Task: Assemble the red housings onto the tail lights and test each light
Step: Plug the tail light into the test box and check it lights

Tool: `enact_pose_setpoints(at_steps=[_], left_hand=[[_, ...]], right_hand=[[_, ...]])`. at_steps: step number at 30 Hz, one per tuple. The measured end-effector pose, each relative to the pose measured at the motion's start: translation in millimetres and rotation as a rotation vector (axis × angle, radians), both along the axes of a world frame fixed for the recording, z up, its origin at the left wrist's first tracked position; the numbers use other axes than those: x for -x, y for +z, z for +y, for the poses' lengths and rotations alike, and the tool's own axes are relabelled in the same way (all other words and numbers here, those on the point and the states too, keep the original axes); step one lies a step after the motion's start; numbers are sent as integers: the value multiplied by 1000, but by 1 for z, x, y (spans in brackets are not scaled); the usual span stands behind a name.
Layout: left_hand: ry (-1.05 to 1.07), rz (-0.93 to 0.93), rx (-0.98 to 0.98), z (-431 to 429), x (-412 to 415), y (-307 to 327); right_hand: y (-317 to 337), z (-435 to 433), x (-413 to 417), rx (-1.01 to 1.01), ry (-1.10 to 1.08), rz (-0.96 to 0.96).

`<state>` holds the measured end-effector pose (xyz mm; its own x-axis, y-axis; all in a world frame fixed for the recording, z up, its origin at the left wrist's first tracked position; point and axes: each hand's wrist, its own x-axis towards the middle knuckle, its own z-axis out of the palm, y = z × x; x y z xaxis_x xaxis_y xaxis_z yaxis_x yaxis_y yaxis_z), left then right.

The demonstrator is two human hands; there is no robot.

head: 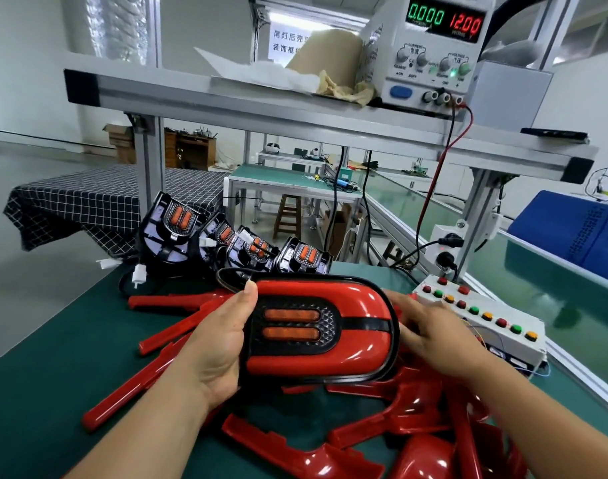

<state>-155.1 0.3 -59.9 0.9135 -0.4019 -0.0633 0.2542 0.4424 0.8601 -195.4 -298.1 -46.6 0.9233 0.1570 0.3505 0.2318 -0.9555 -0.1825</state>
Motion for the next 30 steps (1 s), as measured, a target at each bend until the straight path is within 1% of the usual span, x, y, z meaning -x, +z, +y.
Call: enact_pose_setpoints(at_steps=[1, 4, 6, 7, 11, 14, 17, 19, 21, 23, 26, 27, 28, 30], left_hand=[[6, -25, -11, 3, -1, 1], [-20, -94, -25, 13, -2, 7], [-57, -137, -28, 18, 0, 12], [-79, -155, -29, 19, 1, 15], [-156, -215, -28, 21, 7, 21], [-192, -214, -16, 19, 13, 24], [-167, -208, -14, 19, 17, 26], [-159, -202, -17, 20, 18, 27], [-155, -194, -12, 22, 19, 29], [-153, -179, 4, 23, 19, 30], [-148, -164, 10, 26, 18, 30], [-143, -158, 10, 27, 17, 30], [-139, -150, 12, 29, 16, 30], [-136, -136, 17, 32, 14, 29]], right_hand=[[3, 0, 0, -47, 3, -7], [18, 2, -6, -290, -17, -17], [36, 10, -14, -342, -38, -5], [45, 15, -19, -383, -26, 30], [77, 53, -28, -575, 168, 324], [81, 87, -38, -588, 275, 486], [74, 116, -49, -610, 324, 620], [73, 127, -49, -647, 376, 756], [74, 130, -46, -688, 455, 846], [77, 132, -44, -745, 491, 846], [83, 125, -45, -840, 394, 722], [87, 119, -44, -822, 341, 651], [93, 112, -41, -753, 257, 563], [111, 100, -35, -544, 92, 361]])
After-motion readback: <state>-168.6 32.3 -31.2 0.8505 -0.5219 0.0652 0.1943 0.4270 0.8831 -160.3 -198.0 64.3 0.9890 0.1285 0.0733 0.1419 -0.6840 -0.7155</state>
